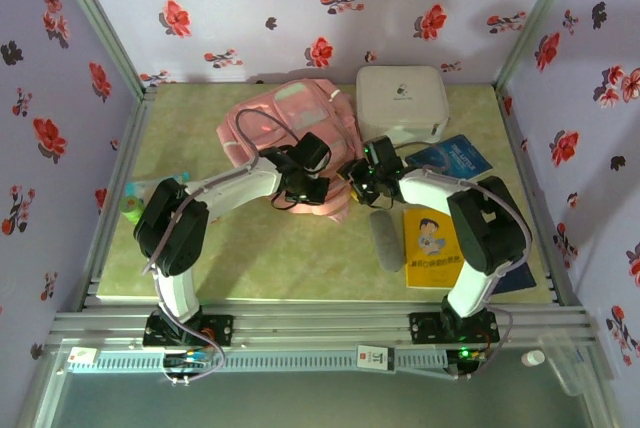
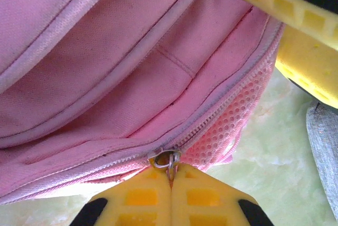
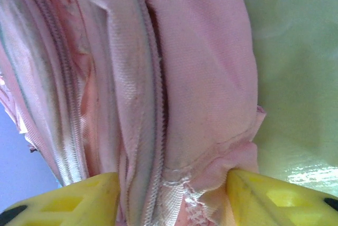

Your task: Pack the student bag

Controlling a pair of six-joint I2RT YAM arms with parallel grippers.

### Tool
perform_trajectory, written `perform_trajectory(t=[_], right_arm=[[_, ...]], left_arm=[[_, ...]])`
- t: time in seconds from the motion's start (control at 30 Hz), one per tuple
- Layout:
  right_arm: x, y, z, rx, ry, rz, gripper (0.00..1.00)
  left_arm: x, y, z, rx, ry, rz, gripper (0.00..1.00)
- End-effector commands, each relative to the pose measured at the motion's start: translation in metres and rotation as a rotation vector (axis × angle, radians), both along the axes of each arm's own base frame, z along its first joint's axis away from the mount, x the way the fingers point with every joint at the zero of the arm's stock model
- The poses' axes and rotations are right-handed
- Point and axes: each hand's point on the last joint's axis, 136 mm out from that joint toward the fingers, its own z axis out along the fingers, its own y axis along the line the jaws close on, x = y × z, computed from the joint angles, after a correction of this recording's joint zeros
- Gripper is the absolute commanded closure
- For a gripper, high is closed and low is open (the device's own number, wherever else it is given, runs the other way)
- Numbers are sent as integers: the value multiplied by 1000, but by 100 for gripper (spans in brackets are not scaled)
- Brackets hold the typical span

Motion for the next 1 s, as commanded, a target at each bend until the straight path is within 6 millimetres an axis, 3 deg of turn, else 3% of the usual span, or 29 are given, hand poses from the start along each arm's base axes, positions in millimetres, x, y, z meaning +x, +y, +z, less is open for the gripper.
perform_trajectory(t=[0.0, 0.13, 0.4, 0.63, 0.97], right_arm=[[-9, -9, -25, -92, 65, -14, 48], [-11, -19, -29, -148, 61, -25, 61], [-8, -40, -37, -262, 44, -35, 70], [-7, -45, -40, -297, 36, -30, 70], [-7, -47, -40, -307, 30, -22, 71]], left_arm=[[3, 4, 0, 43, -9, 9, 100], [3, 23, -3, 133, -24, 20, 100], [-2, 77, -11, 299, -25, 37, 100], [-2, 116, -26, 368, 21, 18, 100], [30, 160, -34, 393, -13, 70, 100]])
